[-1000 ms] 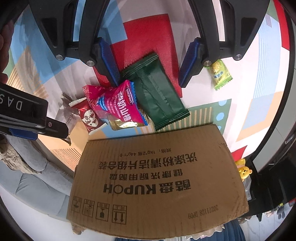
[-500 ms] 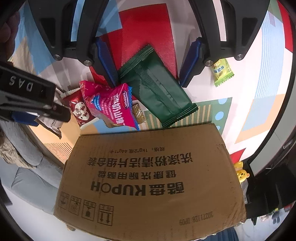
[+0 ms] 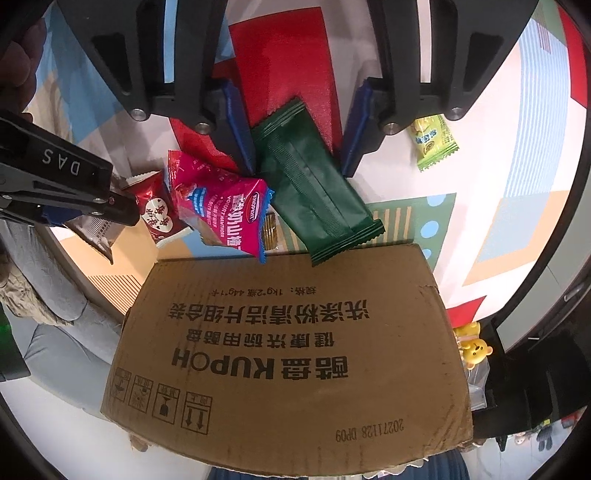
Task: Organize snacks
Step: 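Grasp the dark-green packet with the left tool while the right tool grasps the silver wrapped snack, then carry the green packet with the left tool while the right tool carries the silver snack over the box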
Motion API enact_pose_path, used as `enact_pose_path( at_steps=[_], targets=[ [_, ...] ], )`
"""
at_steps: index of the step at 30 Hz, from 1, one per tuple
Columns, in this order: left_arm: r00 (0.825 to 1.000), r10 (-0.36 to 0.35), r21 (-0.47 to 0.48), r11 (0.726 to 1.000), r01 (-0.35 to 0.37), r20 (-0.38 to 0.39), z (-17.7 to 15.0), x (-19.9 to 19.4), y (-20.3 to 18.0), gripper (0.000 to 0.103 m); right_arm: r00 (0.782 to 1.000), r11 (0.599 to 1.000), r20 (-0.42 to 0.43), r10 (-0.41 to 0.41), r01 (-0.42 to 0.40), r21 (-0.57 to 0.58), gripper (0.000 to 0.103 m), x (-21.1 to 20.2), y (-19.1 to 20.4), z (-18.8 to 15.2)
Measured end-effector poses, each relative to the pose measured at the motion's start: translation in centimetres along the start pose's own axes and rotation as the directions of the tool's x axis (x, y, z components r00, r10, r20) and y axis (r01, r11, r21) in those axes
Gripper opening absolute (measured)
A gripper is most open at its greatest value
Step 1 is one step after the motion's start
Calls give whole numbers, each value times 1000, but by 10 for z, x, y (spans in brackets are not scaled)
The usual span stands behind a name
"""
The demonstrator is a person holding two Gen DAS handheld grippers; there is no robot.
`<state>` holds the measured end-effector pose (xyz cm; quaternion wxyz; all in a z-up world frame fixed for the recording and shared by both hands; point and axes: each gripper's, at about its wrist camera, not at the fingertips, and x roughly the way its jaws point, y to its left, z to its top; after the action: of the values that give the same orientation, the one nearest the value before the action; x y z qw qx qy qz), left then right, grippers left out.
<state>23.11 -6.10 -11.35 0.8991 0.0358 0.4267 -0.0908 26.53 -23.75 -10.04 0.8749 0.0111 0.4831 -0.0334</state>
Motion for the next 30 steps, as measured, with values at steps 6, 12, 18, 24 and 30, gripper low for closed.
enact_pose_path(
  at_steps=[6,12,18,24,30],
  targets=[
    [1000,0,-7,1000,0,14,-2,-4,4,38,1000,1000,-1,13,-13,0,43,3,2,-4],
    [1000,-9,-32,999,10,26,-1,-8,12,20,999,1000,26,18,-18,-11,35,-3,6,-2],
    [999,-15,-45,999,17,38,0,-9,14,14,999,1000,32,27,-27,-11,34,-5,11,-2],
    [998,-20,-45,999,22,56,2,-16,15,11,999,999,39,34,-34,-7,33,-13,6,-1],
    [997,-16,-39,999,19,74,4,-23,15,8,998,999,46,41,-41,-4,33,-18,4,1]
  ],
)
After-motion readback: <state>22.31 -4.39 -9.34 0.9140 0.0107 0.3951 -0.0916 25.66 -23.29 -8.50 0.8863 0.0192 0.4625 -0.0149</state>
